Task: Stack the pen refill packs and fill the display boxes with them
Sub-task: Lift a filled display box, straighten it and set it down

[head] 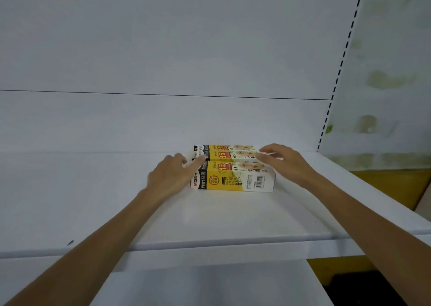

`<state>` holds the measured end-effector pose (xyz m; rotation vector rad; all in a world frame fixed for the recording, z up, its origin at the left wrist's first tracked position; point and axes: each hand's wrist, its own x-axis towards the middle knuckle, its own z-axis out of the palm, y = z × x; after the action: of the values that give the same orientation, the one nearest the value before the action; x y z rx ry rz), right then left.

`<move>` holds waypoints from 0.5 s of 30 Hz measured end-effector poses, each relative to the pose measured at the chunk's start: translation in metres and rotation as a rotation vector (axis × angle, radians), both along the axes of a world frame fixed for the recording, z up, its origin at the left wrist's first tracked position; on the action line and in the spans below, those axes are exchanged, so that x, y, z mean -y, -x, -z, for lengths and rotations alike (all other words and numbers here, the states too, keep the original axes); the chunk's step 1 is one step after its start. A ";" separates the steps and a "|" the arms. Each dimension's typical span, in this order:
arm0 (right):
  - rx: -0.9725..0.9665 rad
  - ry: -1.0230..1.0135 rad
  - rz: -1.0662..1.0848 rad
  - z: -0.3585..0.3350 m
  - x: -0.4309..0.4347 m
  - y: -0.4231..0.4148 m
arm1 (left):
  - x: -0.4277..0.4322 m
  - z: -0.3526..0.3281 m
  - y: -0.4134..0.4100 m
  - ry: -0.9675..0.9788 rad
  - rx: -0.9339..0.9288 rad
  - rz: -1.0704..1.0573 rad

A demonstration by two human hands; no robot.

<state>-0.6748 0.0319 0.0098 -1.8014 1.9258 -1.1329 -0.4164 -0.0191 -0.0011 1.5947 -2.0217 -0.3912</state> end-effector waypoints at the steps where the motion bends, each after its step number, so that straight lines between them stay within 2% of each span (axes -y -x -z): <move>1: -0.044 0.029 0.009 -0.004 0.006 0.001 | 0.002 -0.004 0.001 0.012 -0.047 -0.010; 4: -0.223 -0.024 -0.060 -0.017 0.029 -0.004 | 0.009 -0.010 0.007 -0.083 -0.266 0.071; 8: -0.344 -0.187 -0.243 -0.024 0.056 -0.025 | 0.014 0.002 0.009 -0.114 -0.342 0.142; 11: -0.401 -0.245 -0.324 -0.026 0.073 -0.035 | 0.013 0.010 0.000 -0.072 -0.341 0.142; 15: -0.577 -0.330 -0.360 -0.035 0.093 -0.039 | 0.020 0.011 -0.015 -0.005 -0.279 0.101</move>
<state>-0.6360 -0.0610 0.0450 -2.3051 1.7941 -0.1692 -0.4012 -0.0388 -0.0121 1.3590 -1.8907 -0.6205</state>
